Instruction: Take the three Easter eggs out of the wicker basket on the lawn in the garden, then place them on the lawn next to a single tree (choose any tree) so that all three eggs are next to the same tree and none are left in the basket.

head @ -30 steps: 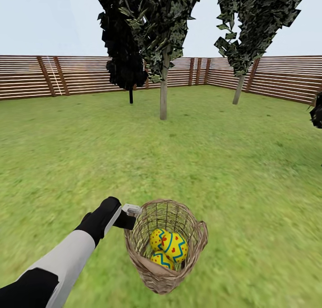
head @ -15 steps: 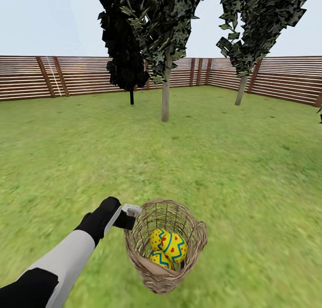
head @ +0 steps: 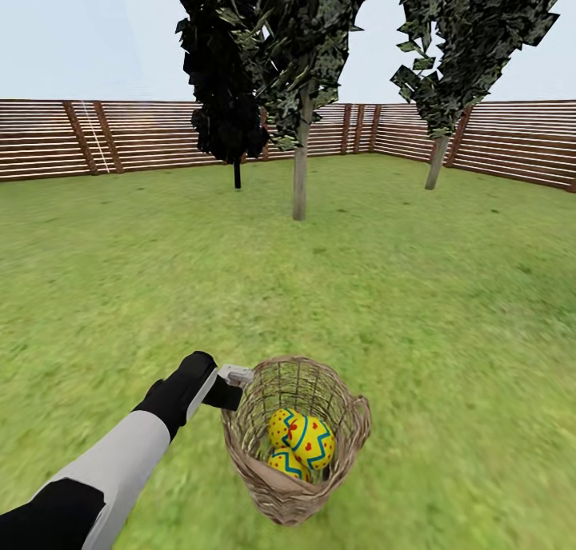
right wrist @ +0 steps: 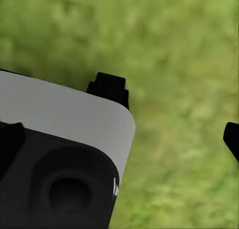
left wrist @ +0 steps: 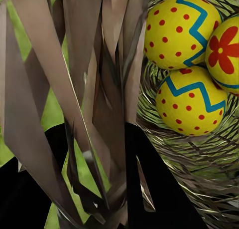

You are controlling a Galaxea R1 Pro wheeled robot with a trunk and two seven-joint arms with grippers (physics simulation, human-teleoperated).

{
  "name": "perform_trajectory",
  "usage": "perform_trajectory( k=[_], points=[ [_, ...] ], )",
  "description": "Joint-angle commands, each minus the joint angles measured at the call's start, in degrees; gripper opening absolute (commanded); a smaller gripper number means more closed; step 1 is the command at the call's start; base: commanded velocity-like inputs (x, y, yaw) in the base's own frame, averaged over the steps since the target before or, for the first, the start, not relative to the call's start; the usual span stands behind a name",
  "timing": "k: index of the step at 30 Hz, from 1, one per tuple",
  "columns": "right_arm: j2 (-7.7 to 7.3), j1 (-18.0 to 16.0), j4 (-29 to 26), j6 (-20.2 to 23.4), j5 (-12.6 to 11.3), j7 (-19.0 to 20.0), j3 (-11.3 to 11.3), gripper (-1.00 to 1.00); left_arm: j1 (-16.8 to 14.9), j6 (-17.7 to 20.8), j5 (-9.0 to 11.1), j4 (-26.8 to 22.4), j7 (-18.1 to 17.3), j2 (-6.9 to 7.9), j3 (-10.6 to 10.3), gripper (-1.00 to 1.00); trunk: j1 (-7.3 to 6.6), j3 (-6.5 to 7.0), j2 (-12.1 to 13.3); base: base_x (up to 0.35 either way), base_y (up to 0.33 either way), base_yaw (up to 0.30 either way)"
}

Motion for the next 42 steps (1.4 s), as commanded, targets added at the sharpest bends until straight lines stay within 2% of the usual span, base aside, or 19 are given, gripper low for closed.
perform_trajectory(
  k=[1,29,42],
  points=[
    [-0.03,-0.1,0.0,0.1,0.4,0.1,-0.5,1.0,0.0,0.3,1.1,-0.1,0.1,0.06,-0.1,-1.0,0.02,-0.05,0.0,0.28,0.135,0.0],
    [-0.11,-0.1,0.0,0.0,-0.1,0.1,-0.5,1.0,0.0,0.3,1.1,-0.1,0.1,0.02,-0.1,-1.0,0.02,-0.05,0.0,0.28,0.136,0.0],
    [-0.1,-0.1,0.0,-1.3,0.0,0.1,-0.5,1.0,0.0,0.3,1.1,-0.1,0.1,-0.02,-0.1,-1.0,0.02,-0.05,0.0,0.28,0.136,-0.044]
  ],
)
